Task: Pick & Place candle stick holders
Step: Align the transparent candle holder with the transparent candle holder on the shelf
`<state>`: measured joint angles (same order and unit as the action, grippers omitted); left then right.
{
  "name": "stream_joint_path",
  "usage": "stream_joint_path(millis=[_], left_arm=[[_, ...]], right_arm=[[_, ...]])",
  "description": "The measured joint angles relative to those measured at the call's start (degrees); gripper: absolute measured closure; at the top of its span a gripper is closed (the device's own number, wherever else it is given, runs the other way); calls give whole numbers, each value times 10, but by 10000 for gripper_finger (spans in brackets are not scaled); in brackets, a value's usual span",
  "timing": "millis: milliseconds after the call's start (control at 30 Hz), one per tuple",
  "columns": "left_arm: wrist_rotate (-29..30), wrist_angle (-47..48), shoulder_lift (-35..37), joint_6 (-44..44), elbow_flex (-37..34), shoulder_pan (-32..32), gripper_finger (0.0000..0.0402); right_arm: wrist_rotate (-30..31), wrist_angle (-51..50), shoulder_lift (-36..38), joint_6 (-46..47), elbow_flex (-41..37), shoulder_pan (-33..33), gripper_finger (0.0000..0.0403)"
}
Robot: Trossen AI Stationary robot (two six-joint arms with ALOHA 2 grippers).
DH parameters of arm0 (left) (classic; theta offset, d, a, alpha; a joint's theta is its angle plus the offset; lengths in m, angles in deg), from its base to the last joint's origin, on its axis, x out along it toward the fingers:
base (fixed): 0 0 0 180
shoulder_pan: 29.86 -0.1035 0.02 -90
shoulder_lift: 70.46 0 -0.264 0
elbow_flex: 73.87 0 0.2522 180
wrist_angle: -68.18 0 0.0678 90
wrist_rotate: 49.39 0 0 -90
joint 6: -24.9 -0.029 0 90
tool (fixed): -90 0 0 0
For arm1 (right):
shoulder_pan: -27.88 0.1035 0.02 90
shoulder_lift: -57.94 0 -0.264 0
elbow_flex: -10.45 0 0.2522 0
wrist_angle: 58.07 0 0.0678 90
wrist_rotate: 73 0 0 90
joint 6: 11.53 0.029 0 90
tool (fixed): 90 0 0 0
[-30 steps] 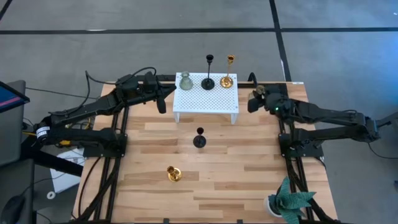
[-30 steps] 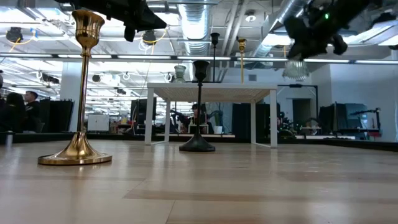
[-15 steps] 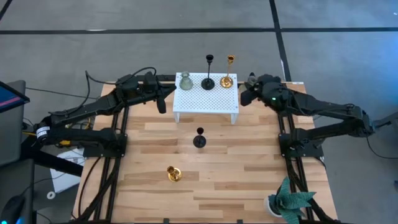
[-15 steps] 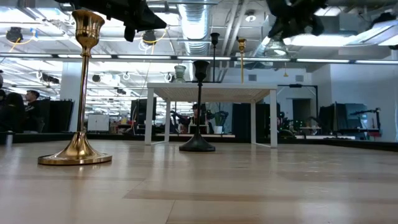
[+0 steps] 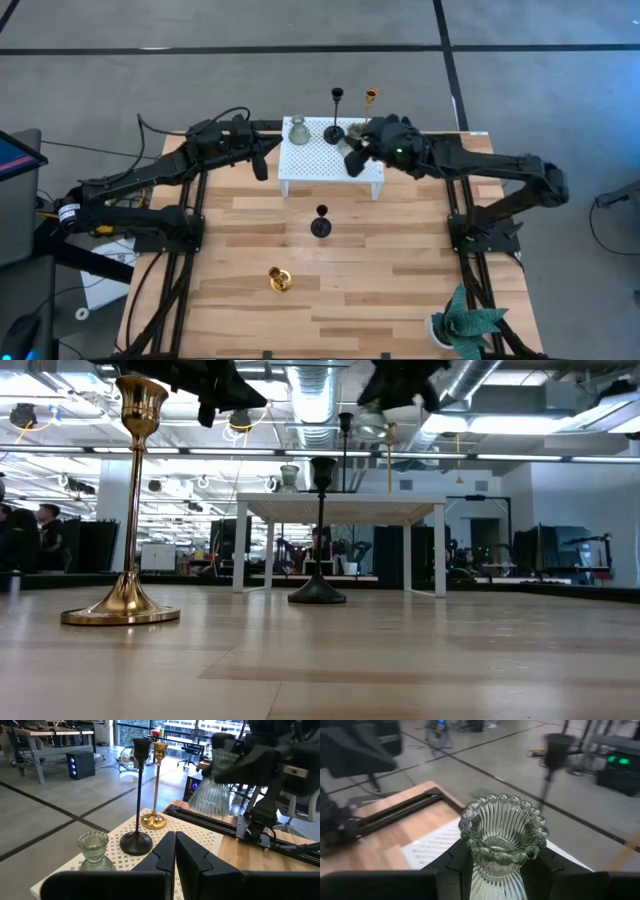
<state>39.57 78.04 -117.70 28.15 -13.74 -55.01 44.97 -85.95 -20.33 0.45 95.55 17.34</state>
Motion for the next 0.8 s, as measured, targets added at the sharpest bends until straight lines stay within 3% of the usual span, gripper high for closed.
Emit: stream_joint_path(millis=[233,800], left_arm=[[0,0,1,0,0,0,390],[21,0,1,0,0,0,390]], right_arm=[[-74,48,-73,-6,41,-1,290],[-174,70,-232,-51,169,-6,290]])
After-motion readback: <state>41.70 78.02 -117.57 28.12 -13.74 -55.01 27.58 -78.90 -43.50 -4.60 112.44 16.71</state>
